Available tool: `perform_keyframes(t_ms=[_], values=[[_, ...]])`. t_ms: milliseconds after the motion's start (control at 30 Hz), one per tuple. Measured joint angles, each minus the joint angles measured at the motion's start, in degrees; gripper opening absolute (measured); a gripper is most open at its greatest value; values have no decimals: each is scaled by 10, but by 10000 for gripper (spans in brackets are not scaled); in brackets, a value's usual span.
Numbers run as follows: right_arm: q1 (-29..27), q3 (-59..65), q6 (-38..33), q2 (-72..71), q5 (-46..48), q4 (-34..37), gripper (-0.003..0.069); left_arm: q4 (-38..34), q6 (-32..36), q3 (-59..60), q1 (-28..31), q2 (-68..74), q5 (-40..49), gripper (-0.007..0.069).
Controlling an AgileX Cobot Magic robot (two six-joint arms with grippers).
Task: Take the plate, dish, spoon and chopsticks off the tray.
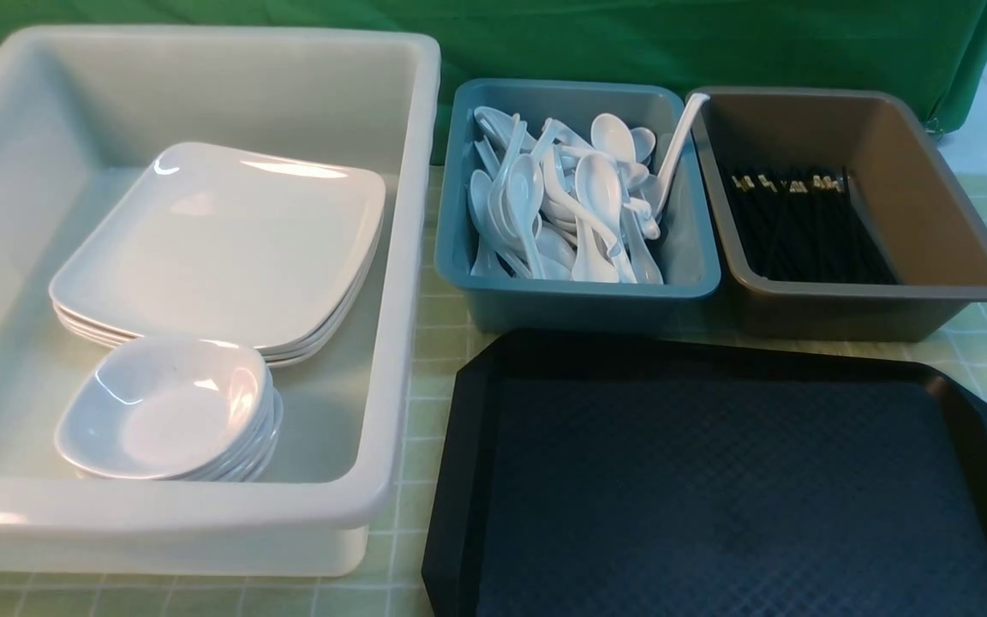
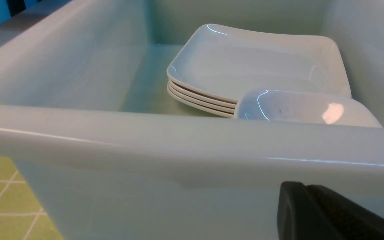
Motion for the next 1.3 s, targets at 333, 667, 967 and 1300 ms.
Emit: perform_keyframes(t_ms=[333, 667, 967, 1300], values=[[-290, 204, -36, -2, -18, 2, 242, 0, -1, 0, 1, -1, 0, 20], [-313, 215, -20, -6, 16, 2, 242, 0, -1, 0, 1, -1, 0, 26], [-313, 215, -12, -6, 16, 3, 242, 0, -1, 0, 1, -1, 0, 34], [-313, 215, -12, -6, 16, 3, 242, 0, -1, 0, 1, -1, 0, 43]])
